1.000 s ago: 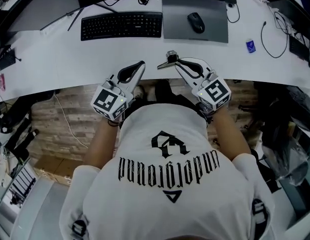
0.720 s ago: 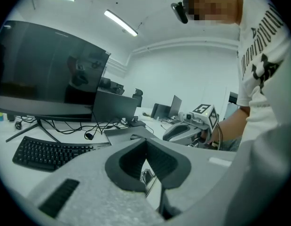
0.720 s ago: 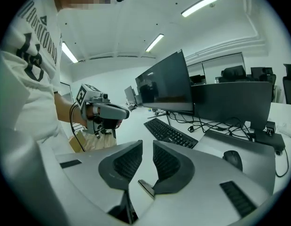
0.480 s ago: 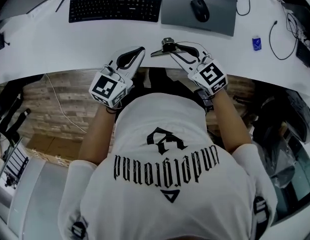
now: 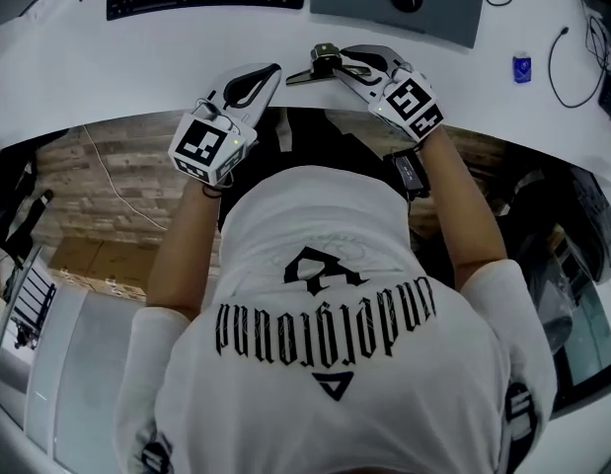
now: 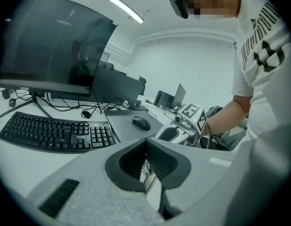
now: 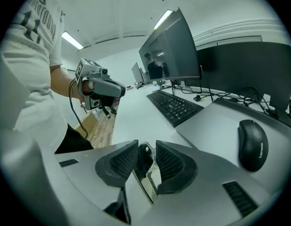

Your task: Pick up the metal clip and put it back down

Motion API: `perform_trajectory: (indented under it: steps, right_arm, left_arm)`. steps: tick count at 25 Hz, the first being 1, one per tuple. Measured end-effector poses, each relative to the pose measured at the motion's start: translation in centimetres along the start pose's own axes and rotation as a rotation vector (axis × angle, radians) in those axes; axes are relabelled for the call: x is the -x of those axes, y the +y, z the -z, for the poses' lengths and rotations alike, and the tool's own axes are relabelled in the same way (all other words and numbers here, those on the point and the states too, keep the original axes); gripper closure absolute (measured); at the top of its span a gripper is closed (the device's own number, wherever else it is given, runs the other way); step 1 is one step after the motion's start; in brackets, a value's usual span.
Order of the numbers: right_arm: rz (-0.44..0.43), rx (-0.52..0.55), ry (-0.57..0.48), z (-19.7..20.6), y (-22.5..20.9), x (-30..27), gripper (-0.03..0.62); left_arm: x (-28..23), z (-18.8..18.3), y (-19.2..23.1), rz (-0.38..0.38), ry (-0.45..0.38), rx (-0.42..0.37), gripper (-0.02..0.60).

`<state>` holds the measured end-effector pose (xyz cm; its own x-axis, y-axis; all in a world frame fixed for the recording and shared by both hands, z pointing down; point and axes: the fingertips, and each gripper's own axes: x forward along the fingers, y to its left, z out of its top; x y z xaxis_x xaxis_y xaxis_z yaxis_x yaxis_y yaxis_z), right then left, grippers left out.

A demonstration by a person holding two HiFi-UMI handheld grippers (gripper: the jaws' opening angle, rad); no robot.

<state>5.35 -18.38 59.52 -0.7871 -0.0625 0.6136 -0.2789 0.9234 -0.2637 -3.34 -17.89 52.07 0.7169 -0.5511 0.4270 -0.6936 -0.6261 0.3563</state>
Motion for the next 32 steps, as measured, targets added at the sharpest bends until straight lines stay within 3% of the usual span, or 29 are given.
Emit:
perform_trajectory:
  steps: [4, 13, 19, 32]
  right_arm:
    - [-0.044, -0.033, 0.016, 1.1, -0.1, -0.9, 0.496]
    - [-0.108, 0.005, 0.056, 2.3, 1.1, -3.9, 0.491]
    - [-0.093, 0.012, 0.042, 2.9, 0.7, -4.4, 0.491]
    - [-0.078, 0.005, 0.037, 2.7, 3.0, -4.3, 0.548]
  left_arm:
    - [-0.8, 1.0, -0.1, 0.006, 0.017, 0.021, 0.568]
    - [-0.1, 2.6, 0.1, -0.008, 0.038, 0.052, 0.568]
    - [0.0, 3.6, 0.5, -0.018, 0.034, 0.096, 0.568]
    - [2.1, 3.7, -0.1, -0.013, 0.016, 0.086, 0.568]
